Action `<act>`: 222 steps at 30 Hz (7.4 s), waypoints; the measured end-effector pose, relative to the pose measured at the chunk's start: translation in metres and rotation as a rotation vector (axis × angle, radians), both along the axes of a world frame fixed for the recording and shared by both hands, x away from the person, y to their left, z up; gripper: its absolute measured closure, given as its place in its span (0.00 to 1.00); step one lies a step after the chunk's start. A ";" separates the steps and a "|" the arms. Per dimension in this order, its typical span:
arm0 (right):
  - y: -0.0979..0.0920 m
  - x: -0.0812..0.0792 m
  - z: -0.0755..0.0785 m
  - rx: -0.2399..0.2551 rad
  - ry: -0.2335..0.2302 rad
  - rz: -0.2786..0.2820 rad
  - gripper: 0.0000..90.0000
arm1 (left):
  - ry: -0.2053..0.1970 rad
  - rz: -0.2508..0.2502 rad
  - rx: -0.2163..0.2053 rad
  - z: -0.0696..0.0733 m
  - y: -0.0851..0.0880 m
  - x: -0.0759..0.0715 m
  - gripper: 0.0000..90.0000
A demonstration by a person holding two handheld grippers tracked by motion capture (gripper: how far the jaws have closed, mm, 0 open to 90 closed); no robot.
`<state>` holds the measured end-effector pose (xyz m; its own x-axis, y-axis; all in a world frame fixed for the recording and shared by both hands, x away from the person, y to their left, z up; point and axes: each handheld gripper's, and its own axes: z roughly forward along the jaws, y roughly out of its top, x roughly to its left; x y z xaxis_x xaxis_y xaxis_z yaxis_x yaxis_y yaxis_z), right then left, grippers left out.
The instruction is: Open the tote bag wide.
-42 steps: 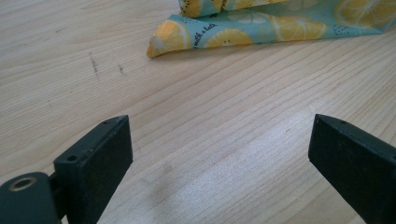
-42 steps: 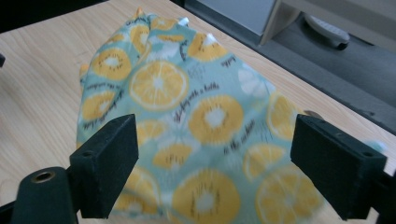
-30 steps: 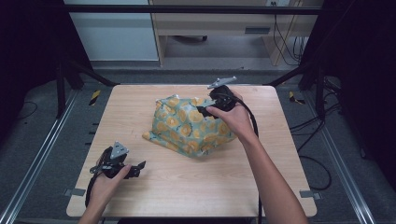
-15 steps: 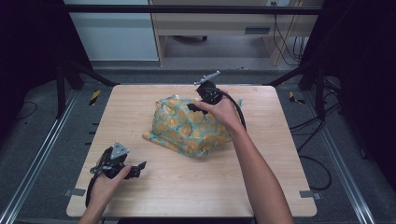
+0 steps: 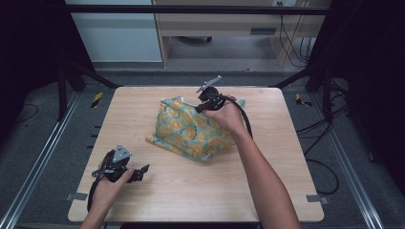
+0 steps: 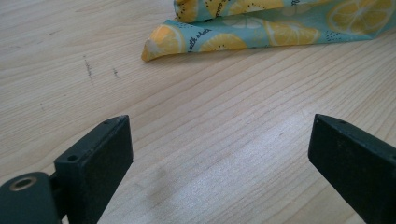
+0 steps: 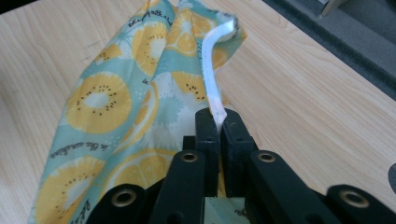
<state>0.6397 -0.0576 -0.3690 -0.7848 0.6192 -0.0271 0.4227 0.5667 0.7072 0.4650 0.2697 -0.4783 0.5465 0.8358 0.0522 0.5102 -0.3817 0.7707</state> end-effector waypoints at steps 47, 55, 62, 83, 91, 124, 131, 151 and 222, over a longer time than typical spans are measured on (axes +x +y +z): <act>-0.019 -0.214 -0.011 0.158 -0.175 0.108 0.99 | -0.017 0.017 0.002 0.003 0.002 0.000 0.07; -0.019 -0.222 -0.049 0.135 -0.092 0.101 0.99 | -0.012 0.017 0.001 0.002 0.002 0.000 0.07; -0.017 -0.219 -0.075 0.112 -0.026 0.090 0.99 | -0.009 0.021 -0.003 0.002 0.002 0.000 0.07; -0.021 -0.215 -0.112 0.093 0.049 0.007 0.76 | -0.071 0.021 -0.041 0.016 0.003 -0.006 0.08; -0.026 -0.222 -0.096 0.104 -0.006 -0.021 0.51 | -0.107 -0.010 -0.087 0.037 0.002 -0.012 0.10; -0.072 -0.199 -0.004 0.093 -0.181 -0.121 0.44 | -0.100 -0.243 0.046 0.126 -0.114 0.061 0.27; -0.049 -0.197 -0.012 0.054 -0.149 -0.049 0.41 | -0.074 -0.259 0.081 0.123 -0.127 0.074 0.34; -0.053 -0.175 -0.090 -0.166 0.003 -0.044 0.26 | -0.015 -0.271 0.122 0.080 -0.125 0.083 0.97; -0.106 -0.196 -0.121 -0.077 0.088 -0.007 1.00 | 0.104 -0.120 0.071 0.012 -0.109 0.146 1.00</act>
<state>0.4436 -0.1632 -0.4896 -0.7818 0.6235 -0.0058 0.4854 0.6144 0.6220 0.6109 0.1603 -0.4659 0.6477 0.7605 0.0470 0.5332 -0.4965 0.6849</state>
